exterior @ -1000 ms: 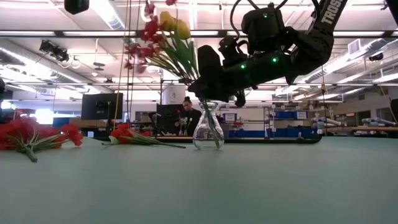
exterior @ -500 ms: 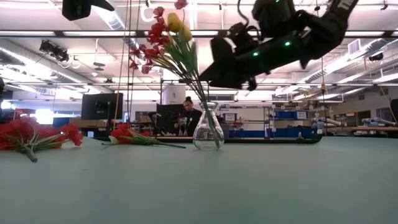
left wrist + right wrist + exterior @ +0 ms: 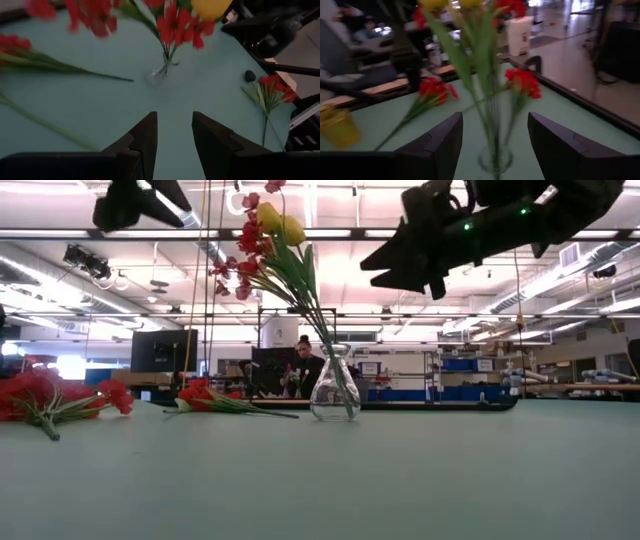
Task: Sort flowers into vase by color
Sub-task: Put the red flowers into the transparent vase
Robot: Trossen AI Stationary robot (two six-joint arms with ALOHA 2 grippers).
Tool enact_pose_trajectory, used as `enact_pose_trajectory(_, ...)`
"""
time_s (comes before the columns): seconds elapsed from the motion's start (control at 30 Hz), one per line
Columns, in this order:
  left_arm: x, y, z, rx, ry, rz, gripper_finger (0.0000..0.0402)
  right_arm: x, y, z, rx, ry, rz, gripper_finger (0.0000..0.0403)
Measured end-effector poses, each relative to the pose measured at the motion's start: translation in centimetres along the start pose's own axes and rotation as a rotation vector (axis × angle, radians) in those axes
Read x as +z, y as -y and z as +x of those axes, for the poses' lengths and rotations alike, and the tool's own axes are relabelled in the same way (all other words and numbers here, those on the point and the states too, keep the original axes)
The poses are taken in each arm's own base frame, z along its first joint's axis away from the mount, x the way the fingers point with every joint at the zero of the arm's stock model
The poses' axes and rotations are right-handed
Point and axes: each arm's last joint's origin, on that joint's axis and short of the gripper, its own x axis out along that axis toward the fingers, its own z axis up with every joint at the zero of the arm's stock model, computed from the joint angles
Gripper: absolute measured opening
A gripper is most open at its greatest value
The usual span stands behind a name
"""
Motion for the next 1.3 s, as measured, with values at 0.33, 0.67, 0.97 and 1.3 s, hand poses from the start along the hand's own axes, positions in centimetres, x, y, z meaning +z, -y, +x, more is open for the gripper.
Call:
enact_pose_trajectory(0.33, -6.4, -2.3, 6.4, -0.009, 0.021, -0.291, 0.0127, 0.5, -1.0, -1.1, 0.103, -0.013, 0.040, 0.0232)
enact_pose_trajectory(0.67, -10.1, -4.6, 12.4, 0.125, 0.117, -0.595, 0.0114, 1.2, 0.1, -4.1, 0.003, -0.134, 0.195, 0.0232)
enact_pose_trajectory(0.97, -8.2, -5.1, 17.1, 0.257, 0.199, -0.696, 0.0071, 2.2, 1.6, -6.6, -0.092, -0.151, 0.346, 0.0232)
enact_pose_trajectory(1.3, -4.2, -7.5, 19.7, 0.591, 0.141, -0.589, 0.0059, 1.6, 3.3, -7.6, -0.171, -0.273, 0.395, 0.0232)
